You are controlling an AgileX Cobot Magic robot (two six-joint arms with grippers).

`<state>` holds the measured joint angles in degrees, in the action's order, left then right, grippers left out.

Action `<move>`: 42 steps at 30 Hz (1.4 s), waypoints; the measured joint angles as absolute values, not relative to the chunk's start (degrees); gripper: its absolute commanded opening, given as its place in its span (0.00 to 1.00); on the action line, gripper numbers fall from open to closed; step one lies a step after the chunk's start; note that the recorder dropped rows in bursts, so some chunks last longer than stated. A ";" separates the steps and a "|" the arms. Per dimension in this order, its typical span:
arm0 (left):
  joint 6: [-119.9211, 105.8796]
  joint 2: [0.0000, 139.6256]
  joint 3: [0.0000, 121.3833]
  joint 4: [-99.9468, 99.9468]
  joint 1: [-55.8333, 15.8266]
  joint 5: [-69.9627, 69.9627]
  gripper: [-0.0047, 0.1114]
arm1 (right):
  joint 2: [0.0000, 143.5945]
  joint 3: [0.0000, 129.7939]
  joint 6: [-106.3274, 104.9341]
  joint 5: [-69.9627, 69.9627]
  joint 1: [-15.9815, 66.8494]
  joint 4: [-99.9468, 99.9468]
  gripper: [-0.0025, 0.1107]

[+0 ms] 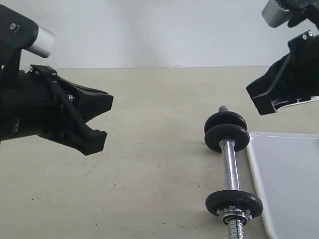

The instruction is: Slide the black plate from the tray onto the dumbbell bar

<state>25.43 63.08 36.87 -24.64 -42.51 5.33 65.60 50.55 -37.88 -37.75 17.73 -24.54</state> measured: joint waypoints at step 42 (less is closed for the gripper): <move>35.70 58.33 36.87 -37.50 -12.74 6.79 0.08 | 65.60 50.55 -38.14 -30.51 17.73 -25.25 0.02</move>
